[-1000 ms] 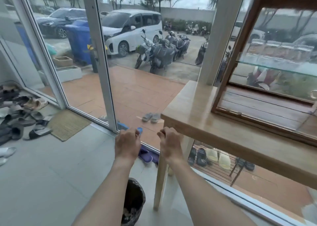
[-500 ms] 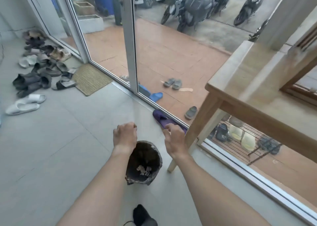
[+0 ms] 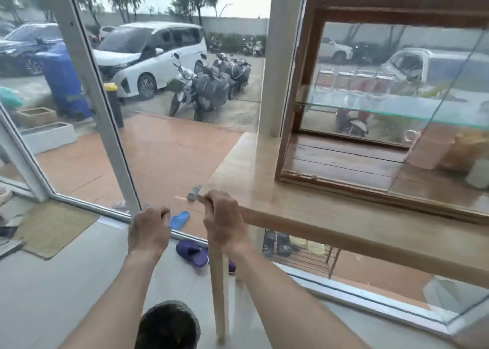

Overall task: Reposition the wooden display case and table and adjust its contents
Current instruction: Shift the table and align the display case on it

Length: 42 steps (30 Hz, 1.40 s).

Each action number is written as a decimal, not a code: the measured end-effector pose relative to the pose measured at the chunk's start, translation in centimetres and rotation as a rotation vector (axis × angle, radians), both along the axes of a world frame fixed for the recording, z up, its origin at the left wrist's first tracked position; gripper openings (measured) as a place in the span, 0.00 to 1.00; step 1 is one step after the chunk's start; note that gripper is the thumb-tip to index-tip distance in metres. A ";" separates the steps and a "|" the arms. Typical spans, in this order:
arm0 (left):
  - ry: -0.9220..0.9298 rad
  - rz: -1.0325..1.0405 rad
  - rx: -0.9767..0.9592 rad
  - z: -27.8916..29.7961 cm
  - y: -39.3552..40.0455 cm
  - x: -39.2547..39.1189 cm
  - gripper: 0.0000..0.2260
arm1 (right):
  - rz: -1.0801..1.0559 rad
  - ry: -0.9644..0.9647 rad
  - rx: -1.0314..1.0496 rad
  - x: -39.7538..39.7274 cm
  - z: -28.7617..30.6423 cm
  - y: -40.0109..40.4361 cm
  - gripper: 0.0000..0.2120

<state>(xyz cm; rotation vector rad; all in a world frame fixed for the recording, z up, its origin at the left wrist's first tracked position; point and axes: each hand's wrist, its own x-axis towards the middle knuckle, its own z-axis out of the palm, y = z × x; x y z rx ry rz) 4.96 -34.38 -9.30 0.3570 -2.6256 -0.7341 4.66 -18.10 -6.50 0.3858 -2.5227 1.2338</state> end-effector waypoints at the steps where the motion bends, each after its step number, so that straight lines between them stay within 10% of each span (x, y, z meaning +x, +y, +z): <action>1: 0.022 -0.020 0.014 1.0 1.5 -0.4 0.09 | -0.006 0.013 -0.008 0.1 0.7 1.4 0.09; 17: 0.268 -0.334 -0.015 8.6 21.5 -4.3 0.08 | -0.482 0.124 0.118 -0.7 6.2 24.7 0.13; 31: 0.013 -0.443 0.015 6.4 27.3 -7.7 0.16 | -0.511 0.019 0.182 -4.3 2.6 21.9 0.13; 42: 0.209 -0.448 0.103 4.9 27.0 -8.6 0.08 | -0.530 0.100 0.106 -5.4 1.4 21.9 0.08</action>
